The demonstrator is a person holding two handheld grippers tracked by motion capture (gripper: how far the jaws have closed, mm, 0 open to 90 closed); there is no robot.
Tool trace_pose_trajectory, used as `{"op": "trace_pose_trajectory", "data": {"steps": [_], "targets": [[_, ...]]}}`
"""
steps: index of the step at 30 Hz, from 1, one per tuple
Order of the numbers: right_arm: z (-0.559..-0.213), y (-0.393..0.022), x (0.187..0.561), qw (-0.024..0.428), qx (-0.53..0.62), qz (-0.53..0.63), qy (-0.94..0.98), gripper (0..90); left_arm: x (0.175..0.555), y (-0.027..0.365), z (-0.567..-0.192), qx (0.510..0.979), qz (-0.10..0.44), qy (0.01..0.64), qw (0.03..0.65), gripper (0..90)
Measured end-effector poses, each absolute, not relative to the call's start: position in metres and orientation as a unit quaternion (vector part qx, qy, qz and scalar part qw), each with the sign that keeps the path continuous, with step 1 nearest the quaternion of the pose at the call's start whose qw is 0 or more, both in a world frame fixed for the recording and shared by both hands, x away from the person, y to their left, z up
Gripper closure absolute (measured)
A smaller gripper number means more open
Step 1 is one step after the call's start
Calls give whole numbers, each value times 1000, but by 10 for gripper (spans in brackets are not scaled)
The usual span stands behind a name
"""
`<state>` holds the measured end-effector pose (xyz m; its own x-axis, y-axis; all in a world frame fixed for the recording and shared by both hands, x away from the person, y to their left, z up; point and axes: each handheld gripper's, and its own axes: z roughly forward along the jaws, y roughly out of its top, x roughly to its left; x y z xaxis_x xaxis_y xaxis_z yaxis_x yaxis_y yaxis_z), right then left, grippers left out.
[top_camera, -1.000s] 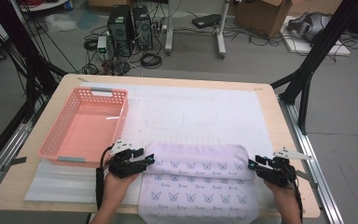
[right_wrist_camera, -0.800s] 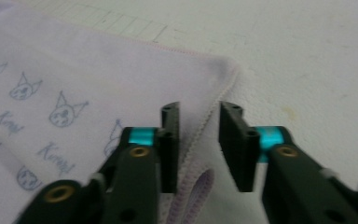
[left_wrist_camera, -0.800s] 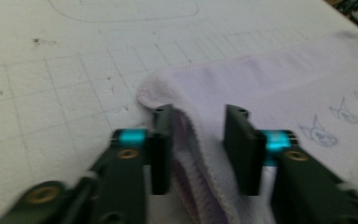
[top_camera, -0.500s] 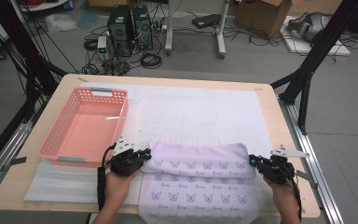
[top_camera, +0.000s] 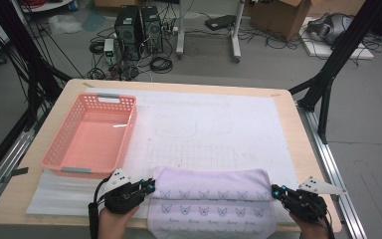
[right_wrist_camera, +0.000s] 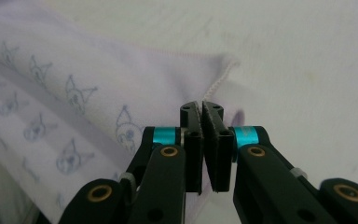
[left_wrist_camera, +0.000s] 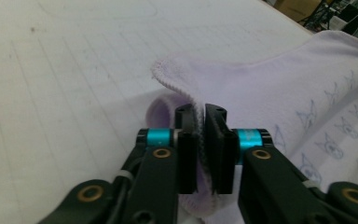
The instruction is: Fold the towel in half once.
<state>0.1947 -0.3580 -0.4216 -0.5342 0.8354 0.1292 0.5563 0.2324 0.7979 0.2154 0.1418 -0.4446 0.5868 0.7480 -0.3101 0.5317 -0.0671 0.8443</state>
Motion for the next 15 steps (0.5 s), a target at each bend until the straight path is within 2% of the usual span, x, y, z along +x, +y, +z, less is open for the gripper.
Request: {"op": "trace_pose_trajectory", "data": {"steps": [2,5,10,15], "targets": [[-430,-358,194,168,469,408,766,687,219,143,-446,718,102,454,517,629],[-429,-361,198,172,487,418,748,605,222,141,-445,715,104,452,523,516],[-431,-352,211,175,495,413,744,497,234,133,-445,721,101,454,513,423],[-447,-345,226,165,501,373,763,418,244,124,-455,740,76,462,484,384]]}}
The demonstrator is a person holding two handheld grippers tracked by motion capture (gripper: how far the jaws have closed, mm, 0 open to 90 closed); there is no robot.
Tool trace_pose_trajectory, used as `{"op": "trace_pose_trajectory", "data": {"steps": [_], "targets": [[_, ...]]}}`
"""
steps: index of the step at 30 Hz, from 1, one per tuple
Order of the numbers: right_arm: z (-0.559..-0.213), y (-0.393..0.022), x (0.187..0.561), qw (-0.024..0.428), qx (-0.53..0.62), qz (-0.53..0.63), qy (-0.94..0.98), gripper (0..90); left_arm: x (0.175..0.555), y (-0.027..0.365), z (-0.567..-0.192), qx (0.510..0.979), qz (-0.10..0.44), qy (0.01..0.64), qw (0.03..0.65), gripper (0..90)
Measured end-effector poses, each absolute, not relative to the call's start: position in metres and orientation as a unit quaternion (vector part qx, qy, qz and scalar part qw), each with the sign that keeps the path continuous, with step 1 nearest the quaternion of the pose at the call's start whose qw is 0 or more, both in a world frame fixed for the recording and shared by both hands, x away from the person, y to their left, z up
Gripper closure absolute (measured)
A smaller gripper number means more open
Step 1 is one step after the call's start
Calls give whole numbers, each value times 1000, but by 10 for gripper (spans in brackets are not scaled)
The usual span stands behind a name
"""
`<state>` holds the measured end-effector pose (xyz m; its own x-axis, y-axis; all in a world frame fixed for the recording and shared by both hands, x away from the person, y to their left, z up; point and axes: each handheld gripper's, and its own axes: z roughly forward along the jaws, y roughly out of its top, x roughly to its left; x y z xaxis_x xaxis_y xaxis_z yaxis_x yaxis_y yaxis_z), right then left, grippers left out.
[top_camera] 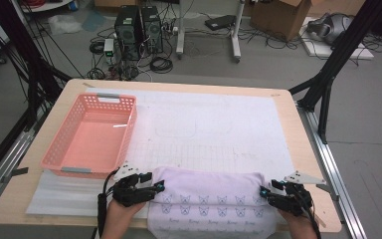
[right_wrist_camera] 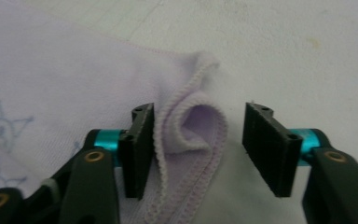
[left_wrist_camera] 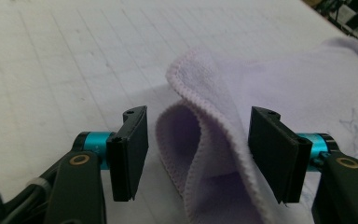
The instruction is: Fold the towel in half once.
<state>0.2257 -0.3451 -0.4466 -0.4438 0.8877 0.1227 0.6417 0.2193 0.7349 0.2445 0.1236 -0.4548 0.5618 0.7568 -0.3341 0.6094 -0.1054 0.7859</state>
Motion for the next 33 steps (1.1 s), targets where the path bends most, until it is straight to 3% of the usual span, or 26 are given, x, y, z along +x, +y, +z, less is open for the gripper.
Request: {"op": "trace_pose_trajectory", "data": {"steps": [3,4,5,6,10,14,21,33], "targets": [[-447,-347,227,157,499,376,765,435,247,119,-456,745,74,458,479,390],[-447,-346,227,157,497,377,766,490,246,118,-457,746,71,456,480,410],[-447,-346,227,148,489,382,770,607,246,116,-457,751,74,450,477,448],[-446,-345,226,129,478,391,776,687,245,114,-457,755,64,446,476,510],[-445,-345,226,114,477,394,778,792,245,110,-458,763,32,437,475,762],[-446,-349,226,110,474,409,772,823,245,110,-457,759,32,444,476,803],[-434,-353,235,151,456,436,761,834,262,114,-437,742,59,446,497,820],[-411,-355,301,187,451,441,753,832,328,106,-411,724,108,455,507,817]]}}
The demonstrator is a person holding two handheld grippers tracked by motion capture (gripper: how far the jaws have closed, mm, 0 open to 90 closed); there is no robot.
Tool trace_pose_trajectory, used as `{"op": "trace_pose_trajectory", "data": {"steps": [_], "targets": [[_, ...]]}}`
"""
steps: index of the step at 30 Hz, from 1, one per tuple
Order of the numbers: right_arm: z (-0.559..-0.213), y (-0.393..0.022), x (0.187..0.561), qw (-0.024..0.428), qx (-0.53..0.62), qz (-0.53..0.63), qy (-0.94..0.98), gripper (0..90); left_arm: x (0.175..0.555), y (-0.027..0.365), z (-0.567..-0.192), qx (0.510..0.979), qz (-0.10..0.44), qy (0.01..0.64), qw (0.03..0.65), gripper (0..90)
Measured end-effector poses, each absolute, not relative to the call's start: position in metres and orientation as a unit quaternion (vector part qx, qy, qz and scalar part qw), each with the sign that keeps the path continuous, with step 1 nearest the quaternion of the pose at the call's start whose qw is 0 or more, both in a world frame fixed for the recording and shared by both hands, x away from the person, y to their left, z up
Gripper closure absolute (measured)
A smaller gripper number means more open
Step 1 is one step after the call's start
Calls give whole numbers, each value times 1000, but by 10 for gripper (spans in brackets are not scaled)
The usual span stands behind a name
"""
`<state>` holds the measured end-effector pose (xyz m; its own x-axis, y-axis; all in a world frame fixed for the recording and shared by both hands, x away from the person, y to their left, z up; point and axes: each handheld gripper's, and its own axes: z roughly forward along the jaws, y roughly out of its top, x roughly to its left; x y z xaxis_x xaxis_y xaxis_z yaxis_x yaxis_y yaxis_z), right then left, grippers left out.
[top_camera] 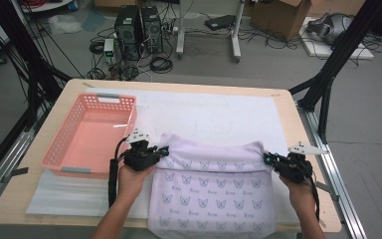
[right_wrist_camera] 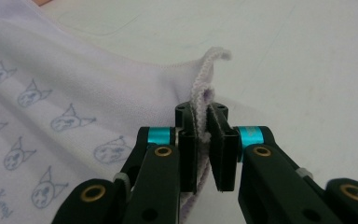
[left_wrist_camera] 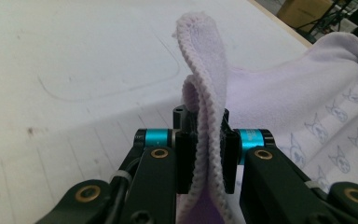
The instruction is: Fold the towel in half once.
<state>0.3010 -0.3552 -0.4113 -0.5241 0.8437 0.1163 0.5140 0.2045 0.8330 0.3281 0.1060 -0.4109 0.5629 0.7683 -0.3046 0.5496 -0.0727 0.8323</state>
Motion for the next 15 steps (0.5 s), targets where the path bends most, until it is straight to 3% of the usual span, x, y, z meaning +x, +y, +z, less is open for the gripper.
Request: {"op": "trace_pose_trajectory", "data": {"steps": [7,15], "targets": [[-408,-348,342,212,441,414,768,831,363,105,-415,710,121,477,503,816],[-425,-347,366,196,468,394,766,820,374,101,-439,718,105,491,482,803]]}}
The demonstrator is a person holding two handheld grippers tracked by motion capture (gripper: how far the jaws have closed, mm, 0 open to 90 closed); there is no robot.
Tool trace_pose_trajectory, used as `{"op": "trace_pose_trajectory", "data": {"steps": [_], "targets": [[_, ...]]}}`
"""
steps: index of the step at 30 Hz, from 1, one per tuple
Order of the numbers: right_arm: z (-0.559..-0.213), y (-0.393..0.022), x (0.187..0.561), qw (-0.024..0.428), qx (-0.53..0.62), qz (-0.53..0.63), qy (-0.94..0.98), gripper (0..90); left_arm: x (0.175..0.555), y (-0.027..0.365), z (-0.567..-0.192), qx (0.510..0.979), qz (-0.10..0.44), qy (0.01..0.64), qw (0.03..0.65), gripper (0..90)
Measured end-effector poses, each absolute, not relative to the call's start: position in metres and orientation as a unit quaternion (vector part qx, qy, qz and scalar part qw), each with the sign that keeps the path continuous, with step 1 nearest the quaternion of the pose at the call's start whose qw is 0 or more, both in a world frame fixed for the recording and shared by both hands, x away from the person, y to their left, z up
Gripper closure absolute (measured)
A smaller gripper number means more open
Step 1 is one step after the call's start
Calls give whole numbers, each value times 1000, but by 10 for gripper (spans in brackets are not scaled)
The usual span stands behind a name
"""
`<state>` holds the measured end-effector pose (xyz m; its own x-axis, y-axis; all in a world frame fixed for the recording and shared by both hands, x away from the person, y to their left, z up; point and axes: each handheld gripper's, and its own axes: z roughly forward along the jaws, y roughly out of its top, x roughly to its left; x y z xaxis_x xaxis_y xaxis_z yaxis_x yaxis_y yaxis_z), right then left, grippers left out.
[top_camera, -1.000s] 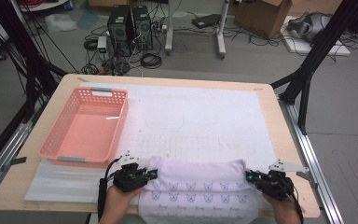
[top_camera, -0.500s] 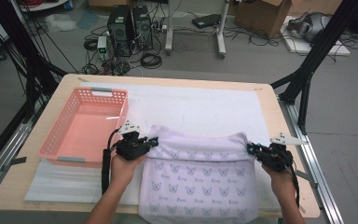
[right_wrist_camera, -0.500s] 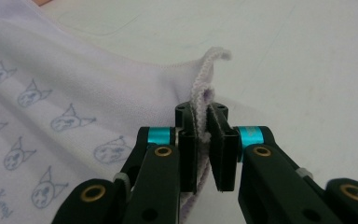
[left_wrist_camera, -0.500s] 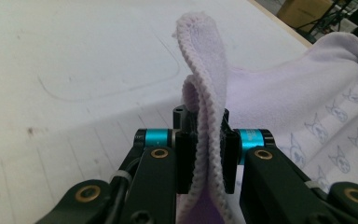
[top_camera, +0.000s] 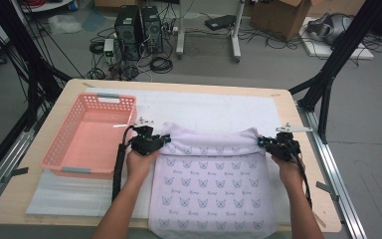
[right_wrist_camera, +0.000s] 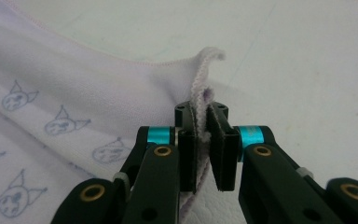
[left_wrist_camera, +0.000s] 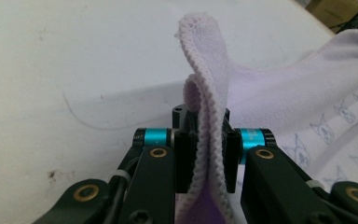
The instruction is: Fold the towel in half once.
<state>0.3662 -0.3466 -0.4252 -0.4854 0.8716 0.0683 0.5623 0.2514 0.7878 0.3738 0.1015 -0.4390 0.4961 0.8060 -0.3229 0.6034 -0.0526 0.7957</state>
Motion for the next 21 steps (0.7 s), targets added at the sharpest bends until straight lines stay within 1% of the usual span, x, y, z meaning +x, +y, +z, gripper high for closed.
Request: {"op": "trace_pose_trajectory", "data": {"steps": [1,2,3,4,5,6,7,8,9,10,11,12,14,15,16,17,18,19,21], "targets": [[-427,-346,367,195,472,392,765,791,373,103,-443,715,96,496,483,785],[-429,-345,368,193,483,391,759,711,372,104,-445,715,101,498,480,740],[-429,-346,369,193,495,392,751,617,371,105,-445,715,109,497,479,668],[-429,-347,368,192,503,394,745,586,368,106,-444,715,121,497,477,593],[-426,-349,366,187,509,404,736,570,366,109,-440,716,126,494,477,556],[-423,-352,363,188,511,414,730,558,364,111,-437,714,130,491,481,537],[-420,-353,361,193,510,415,728,559,361,114,-433,710,134,488,489,537],[-415,-355,357,198,508,414,729,564,359,115,-431,709,135,486,493,540],[-413,-357,355,197,505,419,729,586,358,115,-430,710,136,484,493,549],[-412,-358,354,192,505,421,729,615,356,115,-429,715,133,482,488,565],[-411,-357,351,181,503,423,732,626,356,114,-430,718,128,483,485,587],[-412,-356,350,177,500,422,736,657,356,113,-431,724,119,485,477,619],[-416,-351,347,174,495,409,746,669,354,111,-436,723,113,492,471,668],[-419,-349,346,168,495,401,752,688,353,110,-439,721,112,496,471,729],[-422,-348,346,167,499,395,753,708,352,109,-442,724,107,499,465,756],[-424,-349,346,165,502,392,753,783,352,108,-444,734,104,499,449,799],[-425,-349,345,161,502,391,754,841,350,107,-445,738,109,494,447,821],[-427,-350,343,162,499,391,756,867,347,108,-443,735,119,490,453,839],[-426,-350,340,165,496,390,758,869,344,109,-440,732,123,487,461,845]]}}
